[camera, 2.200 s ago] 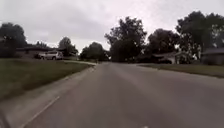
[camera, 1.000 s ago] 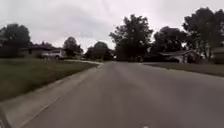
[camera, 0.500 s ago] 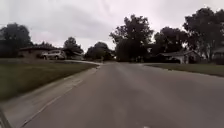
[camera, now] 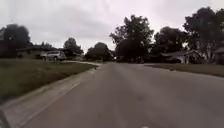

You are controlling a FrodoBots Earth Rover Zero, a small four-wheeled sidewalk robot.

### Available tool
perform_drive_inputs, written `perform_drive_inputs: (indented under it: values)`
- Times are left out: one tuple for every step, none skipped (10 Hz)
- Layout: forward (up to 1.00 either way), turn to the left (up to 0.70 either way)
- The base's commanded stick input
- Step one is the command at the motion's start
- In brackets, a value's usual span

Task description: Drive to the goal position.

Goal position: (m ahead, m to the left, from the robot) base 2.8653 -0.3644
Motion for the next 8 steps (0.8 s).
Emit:
perform_drive_inputs:
  values:
    - [0.70, 0.00]
    - [0.70, 0.00]
    - [0.70, 0.00]
    - [0.70, 0.00]
    - [0.70, 0.00]
    - [0.70, 0.00]
    - [0.70, 0.00]
    - [0.70, 0.00]
